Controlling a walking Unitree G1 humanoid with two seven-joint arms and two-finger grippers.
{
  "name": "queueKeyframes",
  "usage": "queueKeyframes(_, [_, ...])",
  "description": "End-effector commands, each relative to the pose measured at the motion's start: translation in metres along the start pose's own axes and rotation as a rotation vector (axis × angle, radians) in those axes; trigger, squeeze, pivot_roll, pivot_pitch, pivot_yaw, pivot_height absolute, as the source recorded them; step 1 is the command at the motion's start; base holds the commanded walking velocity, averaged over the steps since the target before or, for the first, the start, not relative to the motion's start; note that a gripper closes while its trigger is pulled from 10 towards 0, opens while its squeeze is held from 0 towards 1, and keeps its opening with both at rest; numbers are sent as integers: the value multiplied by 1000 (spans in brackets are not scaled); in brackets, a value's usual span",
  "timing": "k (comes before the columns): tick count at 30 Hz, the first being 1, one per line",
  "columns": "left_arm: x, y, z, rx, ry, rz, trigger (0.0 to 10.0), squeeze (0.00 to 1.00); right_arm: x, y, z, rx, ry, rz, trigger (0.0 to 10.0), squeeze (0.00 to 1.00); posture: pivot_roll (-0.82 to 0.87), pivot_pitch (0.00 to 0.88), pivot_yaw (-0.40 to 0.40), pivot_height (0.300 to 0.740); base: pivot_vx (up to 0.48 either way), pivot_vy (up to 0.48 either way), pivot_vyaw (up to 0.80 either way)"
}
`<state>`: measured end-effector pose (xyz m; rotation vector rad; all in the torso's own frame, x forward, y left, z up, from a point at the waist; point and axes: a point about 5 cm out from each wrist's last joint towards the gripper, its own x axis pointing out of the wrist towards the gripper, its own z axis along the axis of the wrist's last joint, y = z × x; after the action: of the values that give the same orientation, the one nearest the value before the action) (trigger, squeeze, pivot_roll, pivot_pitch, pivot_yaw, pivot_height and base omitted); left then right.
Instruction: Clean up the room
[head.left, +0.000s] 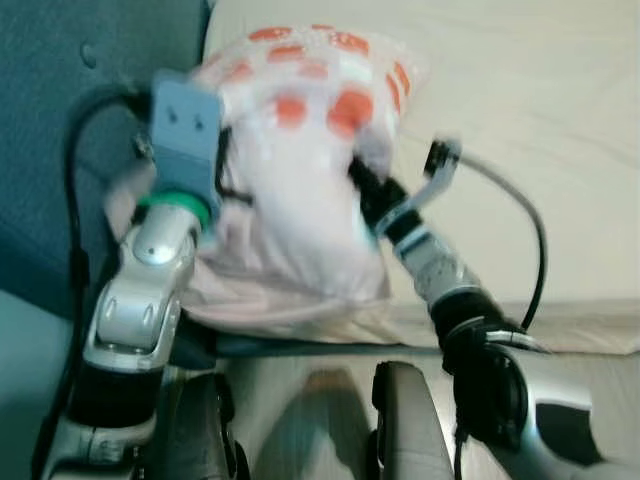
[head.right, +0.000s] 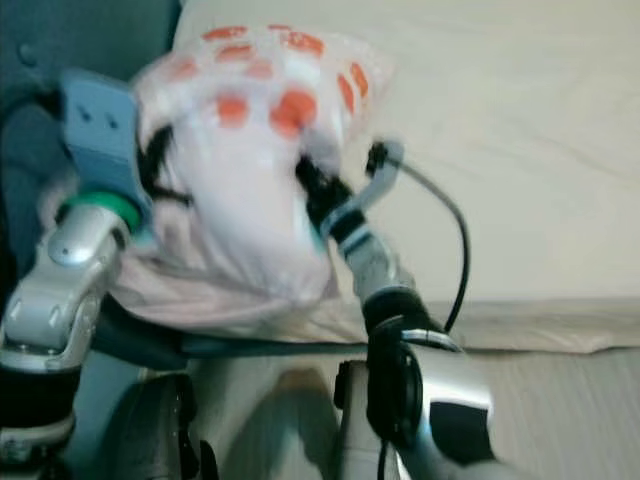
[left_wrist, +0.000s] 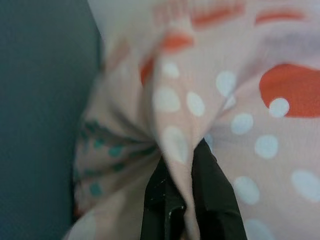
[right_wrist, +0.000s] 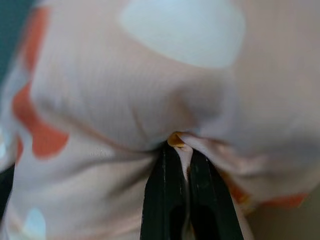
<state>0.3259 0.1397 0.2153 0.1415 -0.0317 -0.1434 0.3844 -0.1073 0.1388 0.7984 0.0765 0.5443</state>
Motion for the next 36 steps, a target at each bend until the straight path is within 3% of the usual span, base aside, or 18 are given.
queueKeyframes(1, [0, -5, -12, -31, 65, -41, 10000, 0, -8, -10, -20, 23, 71, -92, 0, 0, 15, 211, 65, 565, 0, 0, 0])
queueKeyframes(2, [0, -9, -31, -44, 157, -63, 10000, 0, -29, -33, -44, 32, 152, -279, 5608, 0, 10, 212, 63, 565, 0, 0, 0])
queueKeyframes(3, [0, -9, -31, -44, 157, -63, 10000, 0, -29, -33, -44, 32, 152, -279, 5608, 0, 10, 212, 63, 565, 0, 0, 0])
queueKeyframes(4, [1, -13, -35, -28, 177, -80, 10000, 0, -44, -48, -48, 49, 142, -385, 10000, 0, 6, 214, 62, 565, 0, 0, 0])
queueKeyframes(7, [2, -17, -35, -45, 182, -98, 10000, 0, -57, -65, -31, 28, 51, -504, 10000, 0, -4, 214, 63, 565, 0, 0, 0])
queueKeyframes(10, [2, -17, -35, -48, 181, -97, 10000, 0, -60, -69, -24, 9, 22, -532, 10000, 0, -4, 214, 63, 565, 0, 0, 0])
queueKeyframes(18, [3, -13, -35, -11, 183, -71, 10000, 0, -81, -88, 7, -197, -43, -730, 10000, 0, -25, 208, 62, 565, 0, 0, 0])
queueKeyframes(19, [6, -6, -29, 35, 133, -18, 10000, 945, -82, -88, 11, -254, -40, -691, 10000, 0, -29, 205, 63, 565, 0, 0, 0])
queueKeyframes(20, [8, 0, -22, 79, 78, 38, 10000, 1000, -80, -84, 12, -279, -39, -606, 10000, 0, -32, 202, 63, 565, 0, 0, 0])
queueKeyframes(21, [8, 0, -22, 79, 78, 38, 10000, 1000, -80, -84, 12, -279, -39, -606, 10000, 0, -32, 202, 63, 565, 0, 0, 0])
queueKeyframes(22, [9, 5, -16, 109, 26, 84, 10000, 1000, -76, -78, 11, -302, -36, -508, 10000, 816, -37, 200, 64, 565, 0, 0, 0])
queueKeyframes(24, [9, 5, -16, 109, 26, 84, 10000, 1000, -76, -78, 11, -302, -36, -508, 10000, 816, -37, 200, 64, 565, 0, 0, 0])
queueKeyframes(25, [9, 9, -11, 126, -4, 115, 10000, 1000, -72, -73, 9, -305, -38, -444, 10000, 1000, -38, 198, 63, 565, 0, 0, 0])
queueKeyframes(29, [1, 23, 3, 171, -85, 165, 10000, 1000, -68, -55, 8, -295, -139, -260, 10000, 1000, -37, 189, 58, 565, 0, 0, 0])
queueKeyframes(30, [-4, 25, 7, 147, -106, 124, 10000, 1000, -72, -52, 8, -290, -173, -226, 10000, 1000, -38, 186, 55, 565, 0, 0, 0])
queueKeyframes(32, [-4, 25, 7, 147, -106, 124, 10000, 1000, -72, -52, 8, -290, -173, -226, 10000, 1000, -38, 186, 55, 565, 0, 0, 0])
queueKeyframes(35, [-30, 20, 21, 60, -148, -186, 10000, 1000, -91, -50, 5, -279, -228, -193, 10000, 1000, -32, 185, 44, 565, 0, 0, 0])
queueKeyframes(36, [-35, 19, 25, 54, -160, -236, 10000, 180, -95, -51, 5, -292, -236, -210, 10000, 1000, -32, 182, 42, 565, 0, 0, 0])
